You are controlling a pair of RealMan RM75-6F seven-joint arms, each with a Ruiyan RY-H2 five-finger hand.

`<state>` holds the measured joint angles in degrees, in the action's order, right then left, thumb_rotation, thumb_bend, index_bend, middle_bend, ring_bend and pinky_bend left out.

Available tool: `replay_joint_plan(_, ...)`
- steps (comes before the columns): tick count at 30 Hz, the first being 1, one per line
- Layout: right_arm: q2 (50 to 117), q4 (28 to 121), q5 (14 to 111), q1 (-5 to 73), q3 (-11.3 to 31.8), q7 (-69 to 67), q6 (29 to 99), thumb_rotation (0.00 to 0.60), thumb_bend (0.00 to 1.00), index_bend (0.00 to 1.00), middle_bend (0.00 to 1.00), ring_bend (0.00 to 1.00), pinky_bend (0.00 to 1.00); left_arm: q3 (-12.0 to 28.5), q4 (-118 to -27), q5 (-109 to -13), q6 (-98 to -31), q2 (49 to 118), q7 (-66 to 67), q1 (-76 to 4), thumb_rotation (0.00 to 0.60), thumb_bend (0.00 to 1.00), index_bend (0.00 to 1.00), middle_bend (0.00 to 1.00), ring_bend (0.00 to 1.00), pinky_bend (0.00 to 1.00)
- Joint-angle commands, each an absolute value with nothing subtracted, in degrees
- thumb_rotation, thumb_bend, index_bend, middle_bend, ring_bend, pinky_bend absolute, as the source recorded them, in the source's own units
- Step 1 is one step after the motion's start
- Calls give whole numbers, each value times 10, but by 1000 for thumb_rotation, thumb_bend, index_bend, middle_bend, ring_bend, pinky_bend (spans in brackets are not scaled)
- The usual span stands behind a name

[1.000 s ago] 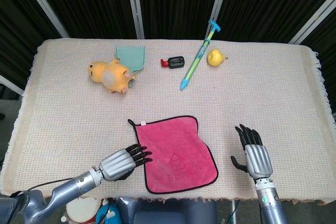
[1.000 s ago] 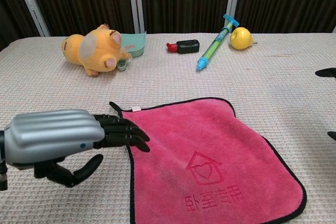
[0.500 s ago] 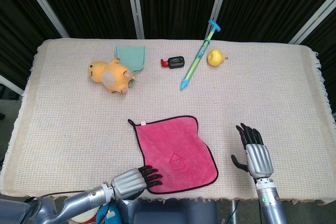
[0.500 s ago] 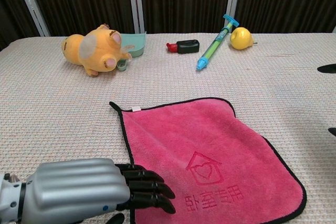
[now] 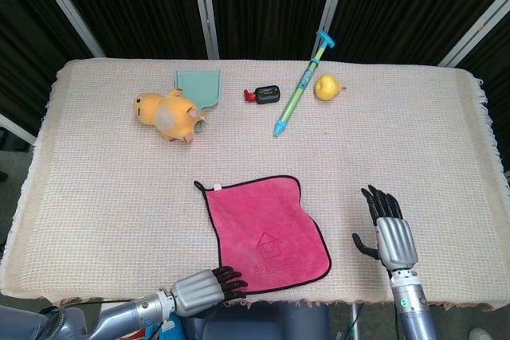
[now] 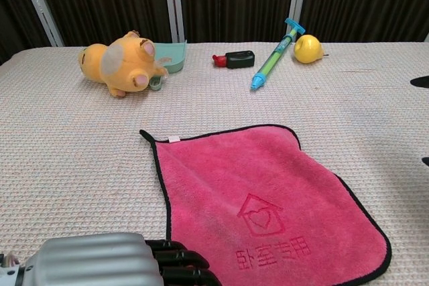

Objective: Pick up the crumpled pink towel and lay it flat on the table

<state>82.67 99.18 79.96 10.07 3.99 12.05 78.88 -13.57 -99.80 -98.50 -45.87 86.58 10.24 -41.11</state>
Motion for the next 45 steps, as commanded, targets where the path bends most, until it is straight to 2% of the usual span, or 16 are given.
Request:
replay_joint_plan(1, 827, 994, 801, 101, 39, 121, 789, 600, 350, 0, 0, 0, 3, -141, -1001, -985, -459, 862, 104, -409, 600, 822, 145, 62, 0, 90)
replay_joint_plan(19, 826, 997, 806, 98, 37, 118, 792, 600, 350, 0, 0, 0, 4, -173, -1003, -996, -467, 846, 96, -394, 600, 822, 146, 64, 0, 90)
replay_joint_plan(45, 823, 1001, 806, 97, 36, 119, 791, 600, 350, 0, 0, 0, 3, -181, -1012, -1017, -494, 827, 70, -385, 600, 800, 148, 71, 0, 90)
